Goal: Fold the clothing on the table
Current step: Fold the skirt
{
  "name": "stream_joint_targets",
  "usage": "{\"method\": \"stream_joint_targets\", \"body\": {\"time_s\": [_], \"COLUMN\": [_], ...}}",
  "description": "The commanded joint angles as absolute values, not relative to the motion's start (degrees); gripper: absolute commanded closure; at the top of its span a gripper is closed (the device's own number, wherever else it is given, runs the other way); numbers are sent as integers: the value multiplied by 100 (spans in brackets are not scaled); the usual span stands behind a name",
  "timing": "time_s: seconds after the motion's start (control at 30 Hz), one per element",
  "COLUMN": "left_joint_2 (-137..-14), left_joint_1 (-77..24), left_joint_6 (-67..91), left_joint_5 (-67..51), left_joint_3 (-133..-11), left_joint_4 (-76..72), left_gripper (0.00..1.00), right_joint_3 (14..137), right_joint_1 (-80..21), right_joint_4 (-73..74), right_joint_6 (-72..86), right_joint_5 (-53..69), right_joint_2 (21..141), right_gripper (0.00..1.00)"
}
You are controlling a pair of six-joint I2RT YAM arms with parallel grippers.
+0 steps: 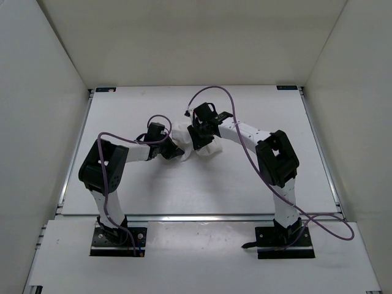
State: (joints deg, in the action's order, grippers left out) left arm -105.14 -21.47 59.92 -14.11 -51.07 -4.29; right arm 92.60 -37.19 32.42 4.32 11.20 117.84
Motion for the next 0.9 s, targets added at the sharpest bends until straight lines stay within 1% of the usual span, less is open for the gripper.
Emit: {"method": "stream_joint_targets", "body": {"time_s": [0.0,0.03,0.1,0.13,0.17,0.2,0.23,0.27,0.33,0.37,0.43,0.47,0.5,0.53,0.7,0.87], "left_joint_2": [-10564,-10573,-10591,-10591,-10556,-10512,-10538,-10521,-10547,-10564,-10547,-10547,-10547,-10521,-10556,-10495], "left_joint_1": [-2048,-2057,-2057,-2031,-2048,-2039,-2030,-2022,-1995,-1986,-1952,-2012,-2004,-2039,-2065,-2153], "left_joint_6": [5897,5845,5792,5748,5705,5687,5687,5687,5660,5651,5608,5616,5616,5581,5502,5414], "left_joint_5": [-1204,-1222,-1187,-1187,-1178,-1178,-1169,-1160,-1160,-1169,-1169,-1152,-1143,-1143,-1072,-967], "left_joint_3": [-5151,-5211,-5256,-5256,-5299,-5274,-5256,-5256,-5212,-5212,-5229,-5238,-5264,-5273,-5273,-5274], "left_joint_4": [-220,-202,-97,-36,-18,0,-9,-9,0,0,0,0,165,176,316,457], "left_gripper": [100,100,100,100,100,100,100,100,100,100,100,100,100,100,100,100], "right_joint_3": [9545,9641,9729,9721,9773,9826,9852,9826,9870,9931,10019,9993,9993,10002,10089,10800], "right_joint_1": [-3674,-3674,-3709,-3692,-3683,-3709,-3700,-3691,-3718,-3735,-3779,-3840,-3858,-3867,-3824,-3542], "right_joint_4": [3164,3208,3269,3261,3269,3304,3261,3252,3252,3226,3305,3339,3322,3305,3357,3384], "right_joint_6": [448,466,422,422,413,422,439,431,422,422,404,387,387,413,440,615], "right_joint_5": [1248,1257,1143,1169,1091,1038,1037,1020,906,836,599,563,519,519,413,465], "right_joint_2": [11909,11944,12006,12006,11997,11997,12006,11980,12032,12084,12173,12216,12225,12243,12244,12190], "right_gripper": [75,74,58,51,38,35,35,37,51,53,79,90,96,100,100,100]}}
